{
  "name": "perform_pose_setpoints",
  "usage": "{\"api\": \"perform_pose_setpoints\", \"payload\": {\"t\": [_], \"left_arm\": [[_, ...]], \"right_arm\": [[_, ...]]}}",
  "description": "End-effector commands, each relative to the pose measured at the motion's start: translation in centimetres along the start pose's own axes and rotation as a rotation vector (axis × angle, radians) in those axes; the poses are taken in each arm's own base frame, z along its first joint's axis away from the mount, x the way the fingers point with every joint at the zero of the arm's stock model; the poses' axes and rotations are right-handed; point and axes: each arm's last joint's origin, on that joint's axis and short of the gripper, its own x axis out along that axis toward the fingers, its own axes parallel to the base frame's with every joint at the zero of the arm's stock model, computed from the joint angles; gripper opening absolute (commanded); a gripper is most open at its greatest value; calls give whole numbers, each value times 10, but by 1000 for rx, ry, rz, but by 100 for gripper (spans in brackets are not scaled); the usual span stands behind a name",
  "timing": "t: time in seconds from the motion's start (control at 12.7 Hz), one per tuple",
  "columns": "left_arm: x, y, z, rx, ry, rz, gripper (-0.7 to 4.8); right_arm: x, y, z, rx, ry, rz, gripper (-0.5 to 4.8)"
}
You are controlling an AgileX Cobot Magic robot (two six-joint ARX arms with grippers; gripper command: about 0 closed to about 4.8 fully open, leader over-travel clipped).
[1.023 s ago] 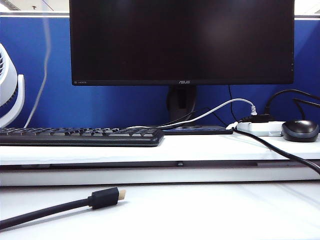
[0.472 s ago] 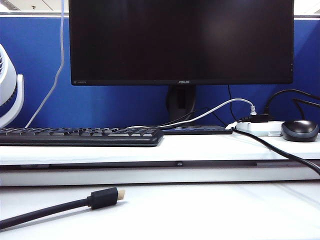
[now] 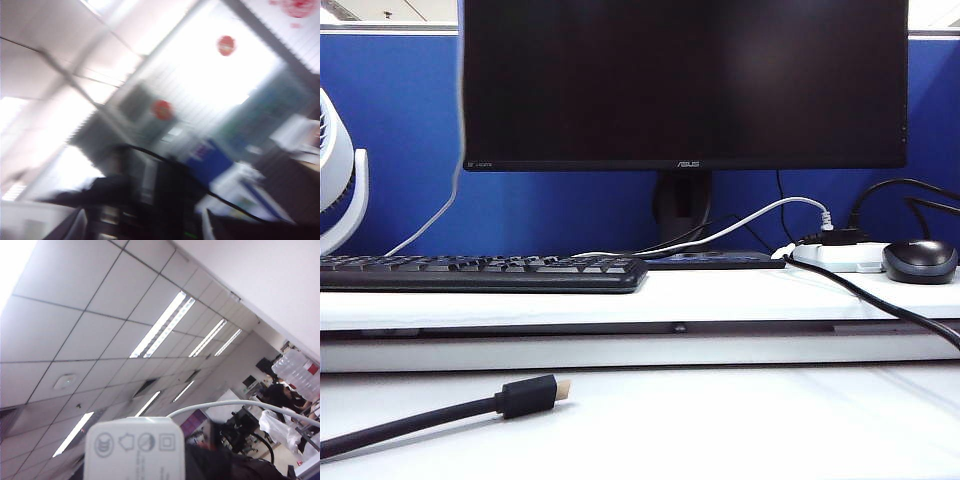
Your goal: Pick up the Type-C charging cable and the charging base, insert one end of the Type-C charger into the corresponding slot on the base, and finally place the plugged-in charger back on the table.
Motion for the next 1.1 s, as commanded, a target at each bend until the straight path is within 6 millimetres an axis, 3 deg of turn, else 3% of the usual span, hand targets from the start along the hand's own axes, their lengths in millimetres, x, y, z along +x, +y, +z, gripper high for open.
{"api": "perform_pose_setpoints", "payload": {"t": [0.08, 0.16, 0.55, 0.79, 1.1], "left_arm": [[-1, 6, 6, 31, -32, 220, 287], [-1, 6, 3, 0, -12, 227, 237], [-1, 9, -3, -32, 6, 289, 236], [1, 11, -4, -50, -80, 286, 236], [10, 14, -21, -74, -149, 336, 236]], "right_arm": [[0, 11, -3, 6, 10, 46, -5], [0, 14, -3, 10, 13, 67, -5], [-1, 19, -5, 20, 7, 113, -5], [4, 18, -9, 36, 29, 124, -5], [5, 10, -8, 34, 34, 115, -5]]}}
